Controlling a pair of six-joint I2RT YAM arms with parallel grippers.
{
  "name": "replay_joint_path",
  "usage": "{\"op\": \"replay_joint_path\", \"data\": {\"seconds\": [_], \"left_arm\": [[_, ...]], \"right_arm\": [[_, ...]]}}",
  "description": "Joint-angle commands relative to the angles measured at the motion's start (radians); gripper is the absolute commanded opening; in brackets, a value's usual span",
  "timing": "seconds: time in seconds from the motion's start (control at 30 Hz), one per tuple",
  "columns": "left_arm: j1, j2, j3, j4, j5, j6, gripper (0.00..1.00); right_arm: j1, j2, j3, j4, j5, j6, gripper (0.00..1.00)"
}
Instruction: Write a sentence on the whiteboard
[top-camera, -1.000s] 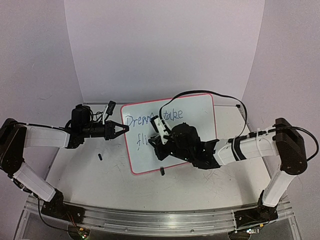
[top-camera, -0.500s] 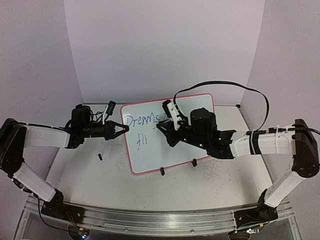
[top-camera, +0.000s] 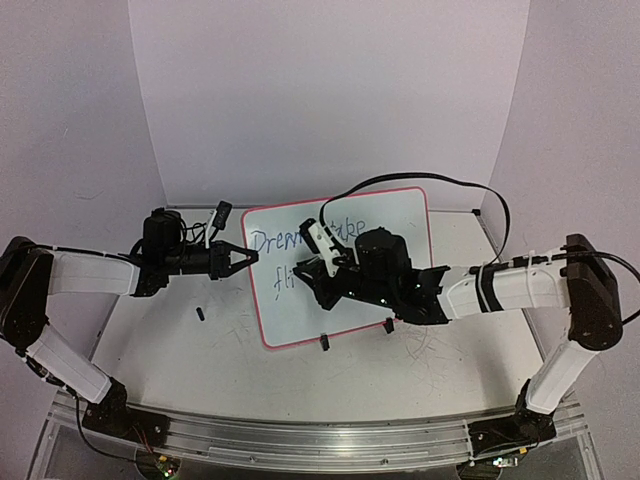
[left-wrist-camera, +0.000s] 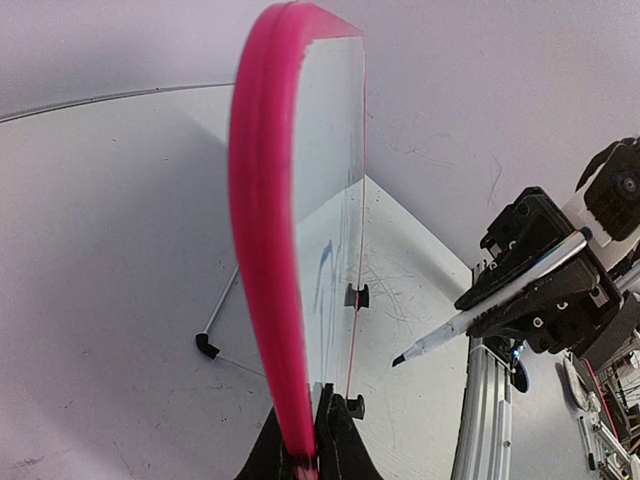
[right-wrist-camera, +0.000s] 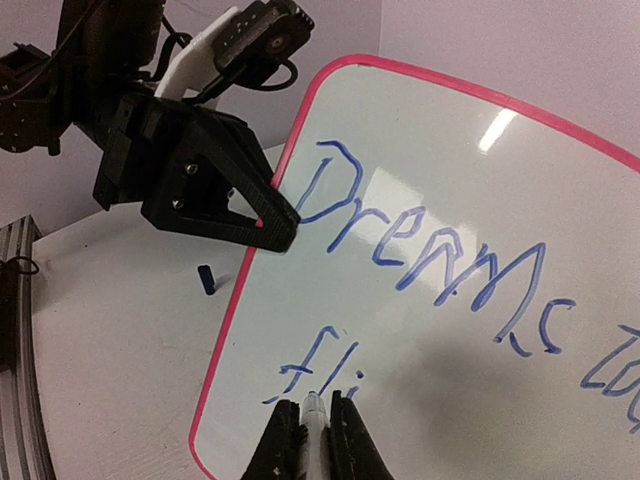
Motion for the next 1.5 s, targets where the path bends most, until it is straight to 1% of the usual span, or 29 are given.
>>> {"op": "replay_joint_path", "data": {"seconds": [0.0, 0.3, 0.53, 0.67, 0.8, 1.0, 1.47], "left_arm": [[-0.006, 0.012, 0.029, -0.038, -0.104, 0.073, 0.0], [-0.006, 0.004, 0.023, -0.039, -0.105, 0.074, 0.0], [-0.007, 0.004, 0.02, -0.04, -0.107, 0.076, 0.0], [-0.008, 0.004, 0.019, -0.039, -0.105, 0.075, 0.0], [-0.008, 0.005, 0.02, -0.039, -0.105, 0.077, 0.0], [-0.008, 0.009, 0.024, -0.039, -0.104, 0.078, 0.0], [-0.009, 0.008, 0.025, -0.039, -0.102, 0.077, 0.0]], "right_arm": [[0.007, 0.008, 0.037, 0.017, 0.018, -0.008, 0.0], [0.007, 0.001, 0.037, 0.016, 0.034, -0.027, 0.0], [0.018, 0.042, 0.073, 0.013, 0.026, -0.047, 0.0], [0.018, 0.046, 0.073, 0.017, 0.051, -0.044, 0.0], [0.018, 0.025, 0.033, 0.048, 0.145, -0.02, 0.0], [0.018, 0.022, 0.012, 0.057, 0.12, -0.01, 0.0], [0.018, -0.004, -0.022, 0.035, 0.208, 0.027, 0.0]]}}
